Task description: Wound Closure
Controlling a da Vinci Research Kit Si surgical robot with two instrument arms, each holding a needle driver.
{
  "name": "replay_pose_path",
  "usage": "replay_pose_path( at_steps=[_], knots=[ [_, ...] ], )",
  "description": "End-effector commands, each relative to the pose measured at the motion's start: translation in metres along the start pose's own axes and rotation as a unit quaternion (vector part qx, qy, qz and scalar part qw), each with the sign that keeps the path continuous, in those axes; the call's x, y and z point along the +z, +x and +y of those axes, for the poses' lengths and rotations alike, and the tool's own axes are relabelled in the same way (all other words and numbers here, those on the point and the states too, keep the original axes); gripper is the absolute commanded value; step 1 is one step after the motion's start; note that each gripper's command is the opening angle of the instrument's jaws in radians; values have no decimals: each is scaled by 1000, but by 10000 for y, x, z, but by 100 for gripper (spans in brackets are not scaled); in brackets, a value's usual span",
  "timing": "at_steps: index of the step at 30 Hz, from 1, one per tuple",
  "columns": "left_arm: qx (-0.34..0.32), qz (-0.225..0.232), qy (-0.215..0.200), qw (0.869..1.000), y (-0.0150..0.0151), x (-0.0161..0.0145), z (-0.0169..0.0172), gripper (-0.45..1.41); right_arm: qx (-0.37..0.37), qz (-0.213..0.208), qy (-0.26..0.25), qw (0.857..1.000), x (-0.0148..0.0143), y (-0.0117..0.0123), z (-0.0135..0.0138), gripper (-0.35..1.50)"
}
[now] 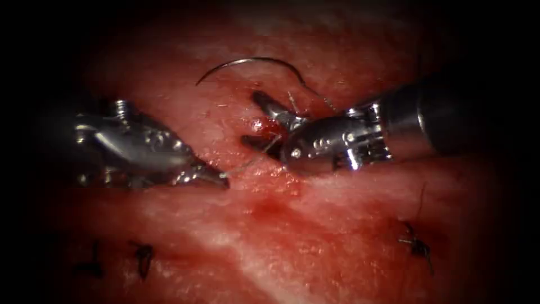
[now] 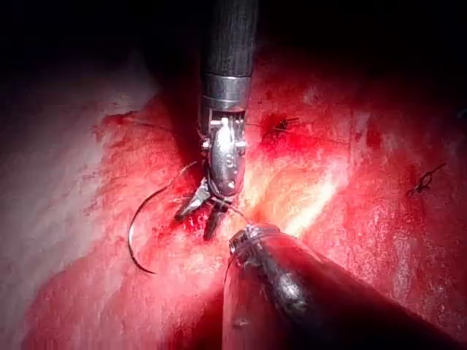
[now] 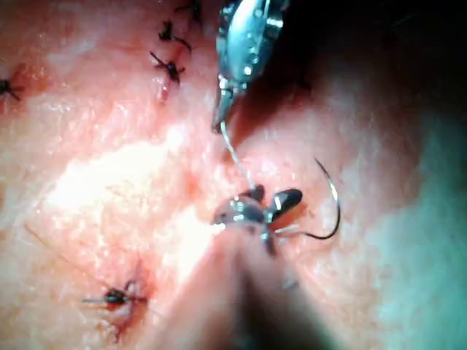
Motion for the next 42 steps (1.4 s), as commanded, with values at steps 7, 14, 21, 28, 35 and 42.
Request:
replay_pose_path(
  at_steps=[7, 14, 21, 28, 35, 42],
  knots=[
    [-11, 1, 3, 1000, -29, 14, -27, 19, 27, 9, -2, 1000, -84, 22, -7, 142],
    [-26, -13, 15, 999, -54, 47, -49, 118, 64, 3, -32, 997, -142, 22, 34, 142],
    [-19, -16, 26, 999, -71, 51, -90, 130, 71, -10, -44, 996, -150, 21, 36, 142],
    [-20, -10, 78, 997, -82, 69, -119, 128, 73, -4, -40, 996, -136, 28, 23, 142],
    [11, -12, 126, 992, -90, 72, -146, 128, 71, -2, -37, 997, -134, 32, 17, 140],
    [62, -17, 174, 983, -81, 50, -158, 123, 71, -2, -37, 997, -134, 31, 17, 138]
  ],
)
